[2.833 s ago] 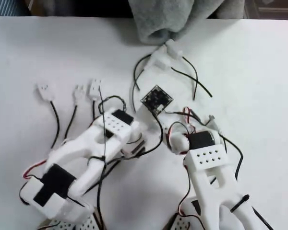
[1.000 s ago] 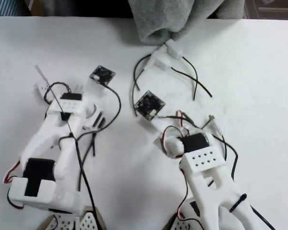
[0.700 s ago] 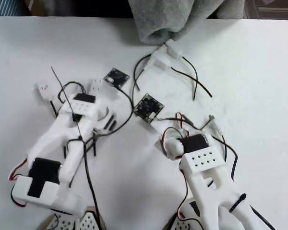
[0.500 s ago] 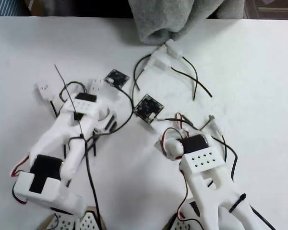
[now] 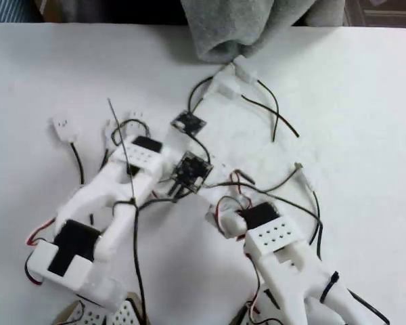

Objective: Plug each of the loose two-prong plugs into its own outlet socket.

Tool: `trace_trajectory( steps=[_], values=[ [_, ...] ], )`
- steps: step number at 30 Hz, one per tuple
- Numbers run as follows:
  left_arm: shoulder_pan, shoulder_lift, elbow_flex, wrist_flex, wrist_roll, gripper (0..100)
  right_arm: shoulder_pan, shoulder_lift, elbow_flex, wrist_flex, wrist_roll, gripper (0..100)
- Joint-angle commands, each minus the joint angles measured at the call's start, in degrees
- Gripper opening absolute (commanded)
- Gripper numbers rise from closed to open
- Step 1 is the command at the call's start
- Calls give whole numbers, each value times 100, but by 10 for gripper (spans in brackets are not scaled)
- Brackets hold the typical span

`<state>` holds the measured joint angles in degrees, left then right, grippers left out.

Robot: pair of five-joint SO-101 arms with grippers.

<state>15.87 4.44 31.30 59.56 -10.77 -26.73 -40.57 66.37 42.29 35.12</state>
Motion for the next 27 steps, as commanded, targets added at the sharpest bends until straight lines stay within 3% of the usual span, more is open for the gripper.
trace_trajectory(
  steps=[1,6,14,27],
  values=[
    [136,-84,-88,62,97,180,4,-84,-35,-84,0,276],
    [189,-119,-79,396,53,180,-13,-84,-35,-84,0,276],
    [1244,-769,422,492,35,185,13,-84,-35,-92,18,276],
    [1086,-611,440,132,-237,185,75,-75,-44,-127,35,276]
  ],
)
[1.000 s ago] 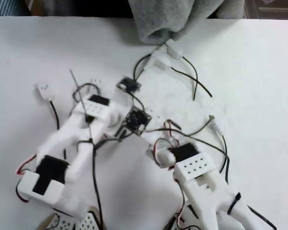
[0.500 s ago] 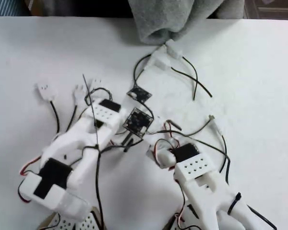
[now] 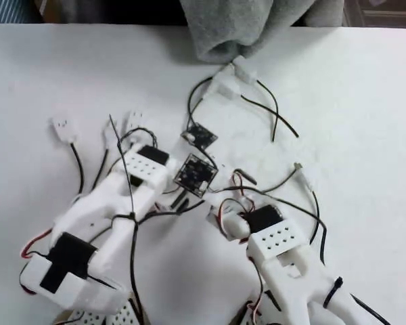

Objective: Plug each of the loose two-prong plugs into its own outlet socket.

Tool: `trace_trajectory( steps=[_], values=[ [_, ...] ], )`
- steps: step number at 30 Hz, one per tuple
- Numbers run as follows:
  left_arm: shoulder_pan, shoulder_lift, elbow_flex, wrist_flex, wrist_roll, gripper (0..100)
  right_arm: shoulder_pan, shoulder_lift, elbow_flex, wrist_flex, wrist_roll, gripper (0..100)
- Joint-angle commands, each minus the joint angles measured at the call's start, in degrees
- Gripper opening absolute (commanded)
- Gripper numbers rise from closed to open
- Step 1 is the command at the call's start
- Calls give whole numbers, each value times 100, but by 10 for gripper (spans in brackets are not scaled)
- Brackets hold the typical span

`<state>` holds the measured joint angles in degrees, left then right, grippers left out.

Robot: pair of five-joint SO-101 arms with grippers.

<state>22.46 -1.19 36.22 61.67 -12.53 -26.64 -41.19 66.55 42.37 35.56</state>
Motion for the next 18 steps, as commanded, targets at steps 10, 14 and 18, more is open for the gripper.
trace_trajectory(
  steps=[10,14,18],
  values=[
    [171,1015,-985,404,114,181,66,-13,-62,-119,-18,276],
    [171,1182,-1116,413,255,181,66,-13,-62,-119,-18,276],
    [180,1191,-1099,404,264,176,66,-13,-62,-119,-18,276]
  ],
)
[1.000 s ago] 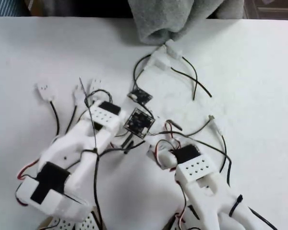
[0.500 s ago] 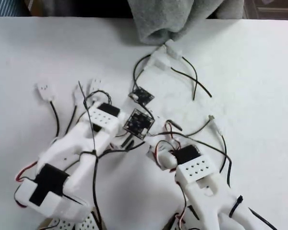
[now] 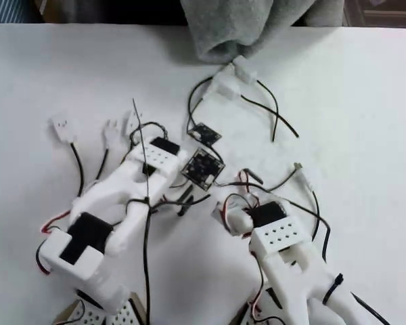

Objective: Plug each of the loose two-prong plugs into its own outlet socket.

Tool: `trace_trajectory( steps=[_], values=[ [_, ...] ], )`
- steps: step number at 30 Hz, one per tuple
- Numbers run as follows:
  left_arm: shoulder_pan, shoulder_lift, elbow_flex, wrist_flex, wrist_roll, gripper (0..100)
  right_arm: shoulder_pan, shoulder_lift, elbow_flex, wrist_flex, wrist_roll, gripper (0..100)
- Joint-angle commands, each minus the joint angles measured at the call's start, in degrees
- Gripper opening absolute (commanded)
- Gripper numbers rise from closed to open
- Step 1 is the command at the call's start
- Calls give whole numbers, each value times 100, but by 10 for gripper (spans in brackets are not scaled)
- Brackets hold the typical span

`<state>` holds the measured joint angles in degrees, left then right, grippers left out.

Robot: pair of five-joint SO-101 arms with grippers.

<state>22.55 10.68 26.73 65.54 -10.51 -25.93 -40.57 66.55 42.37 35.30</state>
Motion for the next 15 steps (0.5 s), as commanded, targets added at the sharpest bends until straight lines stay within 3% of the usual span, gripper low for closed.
trace_trajectory(
  steps=[1,8,15],
  values=[
    [171,13,-141,0,62,164,-4,-75,-62,-119,9,276],
    [180,22,-123,-9,26,24,84,-119,-62,-110,0,276],
    [171,22,-114,9,26,24,1024,-127,-193,-338,-9,276]
  ],
)
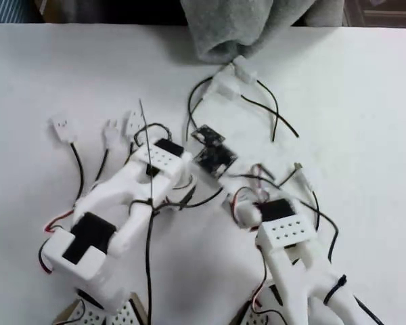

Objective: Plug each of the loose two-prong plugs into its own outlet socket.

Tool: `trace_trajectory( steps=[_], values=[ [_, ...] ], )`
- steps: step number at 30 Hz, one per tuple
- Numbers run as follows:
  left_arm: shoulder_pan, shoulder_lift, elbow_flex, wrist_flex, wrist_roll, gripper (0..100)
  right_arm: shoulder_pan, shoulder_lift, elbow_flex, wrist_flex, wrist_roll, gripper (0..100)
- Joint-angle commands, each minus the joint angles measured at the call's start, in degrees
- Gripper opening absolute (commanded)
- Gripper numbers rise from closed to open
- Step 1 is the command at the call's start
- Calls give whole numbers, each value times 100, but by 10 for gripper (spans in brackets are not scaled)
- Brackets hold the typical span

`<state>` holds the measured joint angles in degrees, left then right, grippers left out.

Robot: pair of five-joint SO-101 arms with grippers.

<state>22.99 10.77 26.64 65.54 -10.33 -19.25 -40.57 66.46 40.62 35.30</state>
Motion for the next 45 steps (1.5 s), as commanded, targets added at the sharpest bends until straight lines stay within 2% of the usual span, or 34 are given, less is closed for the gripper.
trace_trajectory(
  steps=[1,7,10,18,21,25,30,32,39,45],
  values=[
    [119,13,-105,-9,9,24,347,-127,-185,-163,-9,276],
    [92,-31,-114,-18,18,24,400,-127,-185,-295,-26,276],
    [92,-40,-158,-35,26,24,470,-127,-193,-391,-264,276],
    [-453,-57,-492,-360,53,24,778,-127,-642,-57,-519,276],
    [-690,-66,-730,-334,62,24,963,-127,-774,-22,-791,276],
    [-646,-391,-879,26,273,24,1262,-127,-844,-66,-862,276],
    [-198,-2185,-264,70,281,24,1288,-84,-826,-75,-870,276],
    [4,-3099,255,-193,281,24,1288,-75,-818,-84,-870,276],
    [-268,-5921,2752,-2198,299,24,1288,-75,-809,-84,-870,276],
    [-145,-7846,4360,-3446,299,24,1288,-75,-809,-84,-870,276]
  ],
)
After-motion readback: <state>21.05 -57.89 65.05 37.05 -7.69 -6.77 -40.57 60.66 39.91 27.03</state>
